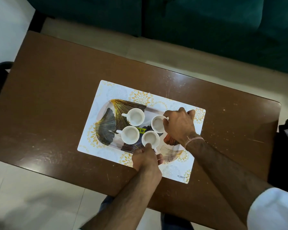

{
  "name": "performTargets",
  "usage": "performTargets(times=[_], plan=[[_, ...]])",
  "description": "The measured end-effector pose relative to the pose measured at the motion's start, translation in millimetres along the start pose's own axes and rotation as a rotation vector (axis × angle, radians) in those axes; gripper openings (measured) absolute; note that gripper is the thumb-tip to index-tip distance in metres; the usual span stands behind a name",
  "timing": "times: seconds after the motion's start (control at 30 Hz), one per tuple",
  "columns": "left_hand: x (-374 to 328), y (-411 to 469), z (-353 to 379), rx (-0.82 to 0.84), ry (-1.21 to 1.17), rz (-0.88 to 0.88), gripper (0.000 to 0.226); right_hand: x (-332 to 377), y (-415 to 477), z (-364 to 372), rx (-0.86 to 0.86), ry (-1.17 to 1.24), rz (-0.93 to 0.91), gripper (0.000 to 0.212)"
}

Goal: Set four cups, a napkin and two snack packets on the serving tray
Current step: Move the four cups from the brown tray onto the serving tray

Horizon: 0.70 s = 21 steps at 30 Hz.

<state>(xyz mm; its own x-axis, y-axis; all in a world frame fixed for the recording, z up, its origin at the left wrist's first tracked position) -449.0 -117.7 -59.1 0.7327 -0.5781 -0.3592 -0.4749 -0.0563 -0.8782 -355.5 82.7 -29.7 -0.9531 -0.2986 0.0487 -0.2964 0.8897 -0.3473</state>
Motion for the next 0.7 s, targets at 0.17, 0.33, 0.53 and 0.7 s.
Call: performTargets(times=[0.17,0.33,0.53,0.7], plan=[[9,-3,8,0.073,-0.187,-0.141,0.013,4,4,2,0.008,0.055,0.003,0.027],[15,-8,19,0.157,-0.312,-0.235,0.019,15,11,0,0.008,0.04,-0.041,0.026],[6,-3,2,0.123,-0.038,-0.111,0.017,22,12,0,0.048,0.086,-0.059,0.031],[-101,-24,-22,0.149,0.374,0.887,0.032,17,-7,-19,-0.104,0.155,-0.053,0.045]])
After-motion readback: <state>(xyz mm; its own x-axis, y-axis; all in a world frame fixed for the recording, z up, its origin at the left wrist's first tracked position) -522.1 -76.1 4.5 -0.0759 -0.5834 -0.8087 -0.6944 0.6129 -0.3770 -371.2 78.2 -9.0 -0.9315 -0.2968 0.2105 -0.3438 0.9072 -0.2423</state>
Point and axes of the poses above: each hand's wrist, its own y-axis towards the middle knuckle, its own z-axis out of the palm, x = y × z, the point moved 9 cm from there along y, towards the middle knuckle, and after that the axes turned 5 degrees about -y, right-handed, at the moved point
